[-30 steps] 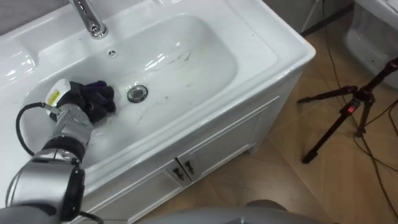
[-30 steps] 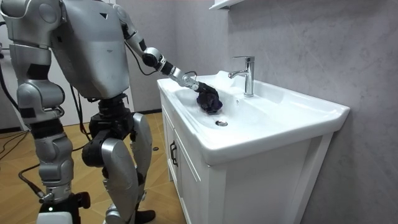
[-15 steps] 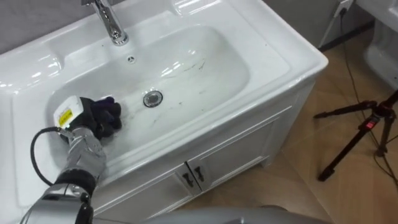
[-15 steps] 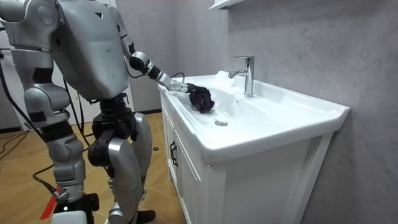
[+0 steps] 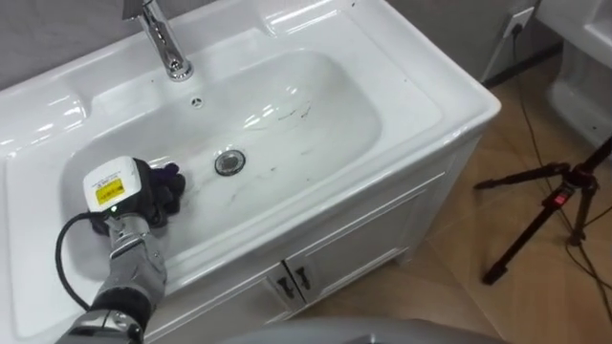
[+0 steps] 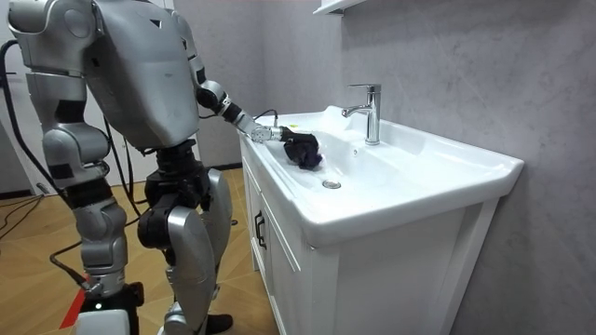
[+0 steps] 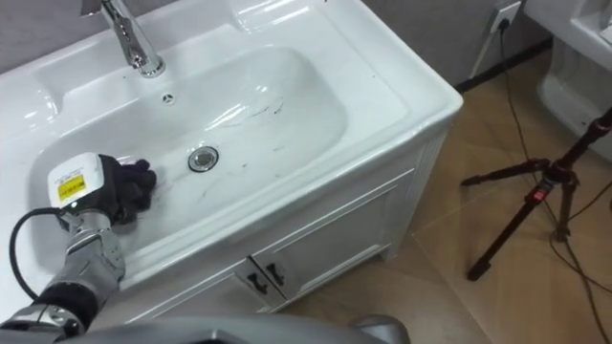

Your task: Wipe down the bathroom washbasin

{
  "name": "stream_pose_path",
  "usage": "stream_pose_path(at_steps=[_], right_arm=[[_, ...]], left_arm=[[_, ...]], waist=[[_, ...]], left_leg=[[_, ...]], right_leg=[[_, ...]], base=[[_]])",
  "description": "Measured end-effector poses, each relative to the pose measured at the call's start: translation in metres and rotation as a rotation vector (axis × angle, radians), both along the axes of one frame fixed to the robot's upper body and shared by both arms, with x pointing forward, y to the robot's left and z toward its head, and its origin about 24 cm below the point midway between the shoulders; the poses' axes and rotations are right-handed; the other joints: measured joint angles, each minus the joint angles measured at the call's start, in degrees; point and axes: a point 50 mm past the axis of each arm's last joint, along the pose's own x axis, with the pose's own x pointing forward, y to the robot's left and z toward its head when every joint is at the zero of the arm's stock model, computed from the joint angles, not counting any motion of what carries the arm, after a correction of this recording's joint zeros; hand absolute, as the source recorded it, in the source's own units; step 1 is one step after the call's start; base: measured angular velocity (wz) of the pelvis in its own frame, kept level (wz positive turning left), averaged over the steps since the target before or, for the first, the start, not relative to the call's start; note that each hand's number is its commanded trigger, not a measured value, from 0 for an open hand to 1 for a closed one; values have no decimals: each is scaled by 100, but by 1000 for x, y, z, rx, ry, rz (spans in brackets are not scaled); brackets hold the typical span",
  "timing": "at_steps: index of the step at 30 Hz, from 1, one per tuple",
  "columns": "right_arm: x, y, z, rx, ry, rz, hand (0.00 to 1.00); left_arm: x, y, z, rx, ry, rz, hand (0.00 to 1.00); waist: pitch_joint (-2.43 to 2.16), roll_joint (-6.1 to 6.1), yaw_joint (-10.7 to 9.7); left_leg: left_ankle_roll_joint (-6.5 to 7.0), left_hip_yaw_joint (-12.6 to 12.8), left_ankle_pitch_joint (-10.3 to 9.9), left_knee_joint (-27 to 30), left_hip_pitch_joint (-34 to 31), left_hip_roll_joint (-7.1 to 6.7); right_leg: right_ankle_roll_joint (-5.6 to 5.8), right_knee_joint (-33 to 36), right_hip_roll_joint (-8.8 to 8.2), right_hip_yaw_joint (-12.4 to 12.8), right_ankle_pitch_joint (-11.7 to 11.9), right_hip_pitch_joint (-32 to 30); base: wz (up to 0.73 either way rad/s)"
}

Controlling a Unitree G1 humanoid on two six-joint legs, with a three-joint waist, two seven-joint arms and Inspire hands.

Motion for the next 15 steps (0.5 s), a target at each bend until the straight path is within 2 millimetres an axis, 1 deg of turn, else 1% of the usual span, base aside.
stream_pose_path(at_steps=[2,5,6,7,8,9,10,11,13,15], right_arm=[[-2,0,0,10,14,21,0],[-1,0,0,34,24,36,0],[0,0,0,37,24,40,0],[2,0,0,37,22,45,0],[6,-2,0,34,13,51,0],[10,-4,1,28,4,62,0],[12,-5,1,25,-2,67,0],[13,-6,2,20,-7,71,0],[12,-6,2,18,-4,69,0],[10,-7,2,22,2,62,0]], left_arm=[[2,0,0,-5,6,-2,100],[11,-2,3,-33,9,-1,100],[17,-3,5,-56,21,7,100],[20,-3,6,-61,32,5,100],[24,-4,7,-80,51,3,100],[27,-5,7,-105,62,7,100],[27,-6,7,-111,68,6,100],[28,-6,7,-120,79,2,100],[31,-7,8,-136,102,-3,100],[34,-8,10,-149,115,-9,100]], waist=[[3,-10,-5],[8,-11,-38],[17,6,-119],[23,25,-145],[43,74,-172],[58,127,-246],[72,149,-283],[96,200,-330],[103,257,-439],[109,272,-524]], left_leg=[[0,10,-1,0,6,5],[1,16,-4,2,-13,10],[16,10,-12,3,-39,10],[31,10,-22,2,-61,13],[43,0,-30,3,-98,21],[51,-5,-33,5,-137,14],[57,-7,-35,1,-152,10],[74,-5,-46,13,-173,7],[78,-11,-46,20,-217,1],[81,-32,-44,40,-226,1]], right_leg=[[0,0,-1,11,0,6],[16,-16,-4,17,11,-9],[27,-13,-5,1,13,-15],[36,-9,-5,-8,11,-27],[53,-2,-6,-7,22,-62],[68,1,-14,-7,37,-99],[74,1,-21,-10,41,-104],[86,0,-26,-9,49,-114],[93,13,-33,-16,55,-118],[93,15,-36,-32,59,-115]], base=[[0],[7],[20],[16],[5],[0],[0],[0],[0],[7]])
